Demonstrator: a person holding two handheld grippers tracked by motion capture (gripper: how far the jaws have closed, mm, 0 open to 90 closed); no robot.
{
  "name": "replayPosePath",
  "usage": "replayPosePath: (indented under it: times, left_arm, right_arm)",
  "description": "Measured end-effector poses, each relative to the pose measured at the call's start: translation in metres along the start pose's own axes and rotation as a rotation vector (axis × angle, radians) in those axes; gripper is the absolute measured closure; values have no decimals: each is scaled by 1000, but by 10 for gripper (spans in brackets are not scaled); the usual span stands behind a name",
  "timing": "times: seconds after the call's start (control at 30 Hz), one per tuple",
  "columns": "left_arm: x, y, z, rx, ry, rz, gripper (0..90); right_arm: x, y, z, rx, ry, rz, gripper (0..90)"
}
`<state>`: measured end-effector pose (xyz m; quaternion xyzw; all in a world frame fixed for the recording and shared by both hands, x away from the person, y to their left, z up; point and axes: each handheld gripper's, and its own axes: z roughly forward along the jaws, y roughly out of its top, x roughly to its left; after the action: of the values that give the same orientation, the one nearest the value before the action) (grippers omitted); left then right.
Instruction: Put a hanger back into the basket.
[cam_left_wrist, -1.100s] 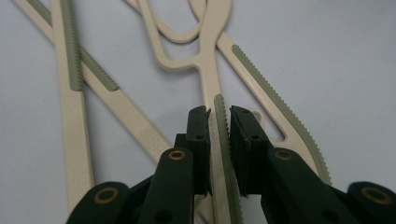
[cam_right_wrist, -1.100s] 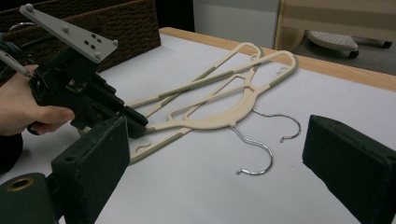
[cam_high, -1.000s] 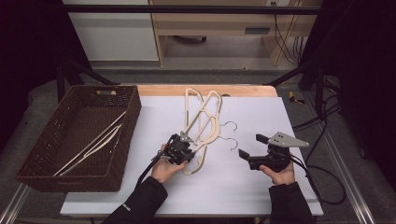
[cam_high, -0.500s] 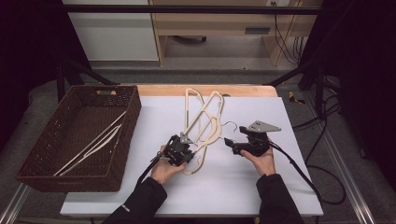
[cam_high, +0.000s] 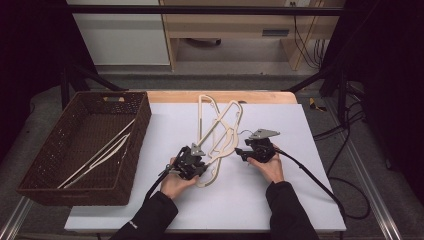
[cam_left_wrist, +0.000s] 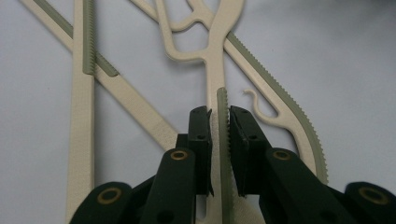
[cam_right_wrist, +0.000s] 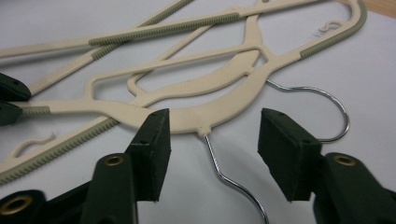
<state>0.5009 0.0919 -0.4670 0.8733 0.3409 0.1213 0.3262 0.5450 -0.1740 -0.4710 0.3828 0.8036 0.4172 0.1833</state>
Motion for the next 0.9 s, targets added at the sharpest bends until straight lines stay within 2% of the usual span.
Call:
replayPosePath:
  times: [0.33,0.6,0.7,0.9]
  left_arm:
    - [1,-1,-1,0,-5,0,787]
    - [3,-1,-3,-7,1,4,780]
    - [4,-1,-4,-13,-8,-4,770]
    - [6,2,-6,-39,10,-3,686]
  right_arm:
    - [-2,-6,16,79,28,-43,696]
    - [-2,-7,16,82,60,-76,881]
    - [-4,-6,16,81,78,-74,887]
    - [-5,-4,14,86,90,-84,892]
